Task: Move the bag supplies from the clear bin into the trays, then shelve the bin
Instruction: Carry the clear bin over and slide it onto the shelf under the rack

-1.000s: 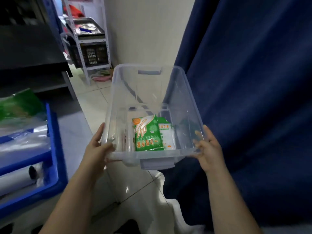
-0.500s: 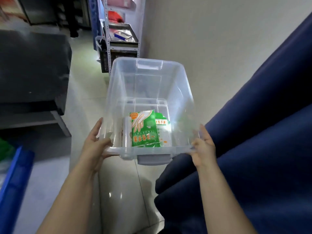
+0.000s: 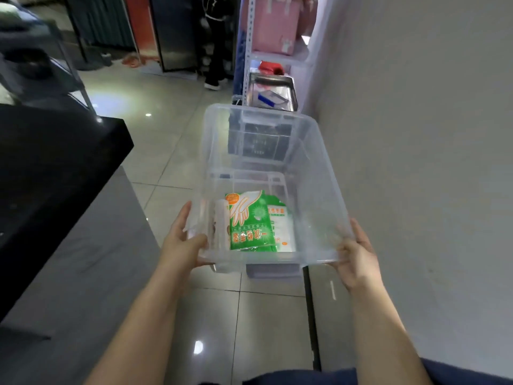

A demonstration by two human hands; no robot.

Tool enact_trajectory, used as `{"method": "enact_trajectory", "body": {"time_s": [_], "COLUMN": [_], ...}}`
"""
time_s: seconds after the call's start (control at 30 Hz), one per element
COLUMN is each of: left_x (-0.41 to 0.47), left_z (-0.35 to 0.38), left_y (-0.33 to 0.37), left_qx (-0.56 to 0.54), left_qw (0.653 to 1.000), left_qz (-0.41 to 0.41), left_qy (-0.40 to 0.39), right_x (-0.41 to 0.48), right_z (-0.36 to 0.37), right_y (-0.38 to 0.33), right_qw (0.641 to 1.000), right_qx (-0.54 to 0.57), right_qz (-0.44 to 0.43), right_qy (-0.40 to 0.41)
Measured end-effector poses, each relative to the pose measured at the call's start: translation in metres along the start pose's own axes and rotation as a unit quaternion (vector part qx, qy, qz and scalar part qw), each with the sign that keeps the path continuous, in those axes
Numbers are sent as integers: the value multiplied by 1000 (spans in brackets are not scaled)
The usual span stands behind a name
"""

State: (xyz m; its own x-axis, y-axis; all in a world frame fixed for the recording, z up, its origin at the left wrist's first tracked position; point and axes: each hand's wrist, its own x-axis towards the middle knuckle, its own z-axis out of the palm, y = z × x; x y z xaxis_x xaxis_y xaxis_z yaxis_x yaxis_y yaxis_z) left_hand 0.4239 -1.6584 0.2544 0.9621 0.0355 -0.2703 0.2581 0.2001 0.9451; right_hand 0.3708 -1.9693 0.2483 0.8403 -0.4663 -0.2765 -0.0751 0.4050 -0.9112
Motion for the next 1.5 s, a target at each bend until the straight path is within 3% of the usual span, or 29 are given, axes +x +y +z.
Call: {"method": "enact_trajectory", "body": {"time_s": [0.33, 0.53, 0.83, 0.97, 1.13, 1.33, 1.5], "left_x": [222, 405, 615, 721, 845, 972, 1114], "left_z": [28, 24, 23, 6, -13, -36, -71], "left_y": [15, 67, 123, 147, 199, 249, 279], "left_qx": [-11, -18, -60, -81, -88, -87, -53], "left_qw": [998, 998, 991, 985, 974, 962, 970], "left_qz": [-37, -34, -32, -37, -28, -18, -34], "left_qy": [55, 49, 114, 148, 207, 259, 233], "right_x": [242, 381, 579, 674, 783, 897, 983], "right_z": [115, 227, 373, 461, 576, 696, 784], "right_y": [-8, -18, -26, -13, -2, 16, 39], "right_qw": [996, 993, 988, 975, 967, 984, 985], "right_qx": [-19, -43, -91, -136, -187, -48, -12], "right_qz": [22, 27, 10, 16, 21, 103, 138], "right_qy": [-79, -108, -126, -175, -171, -136, -98]}}
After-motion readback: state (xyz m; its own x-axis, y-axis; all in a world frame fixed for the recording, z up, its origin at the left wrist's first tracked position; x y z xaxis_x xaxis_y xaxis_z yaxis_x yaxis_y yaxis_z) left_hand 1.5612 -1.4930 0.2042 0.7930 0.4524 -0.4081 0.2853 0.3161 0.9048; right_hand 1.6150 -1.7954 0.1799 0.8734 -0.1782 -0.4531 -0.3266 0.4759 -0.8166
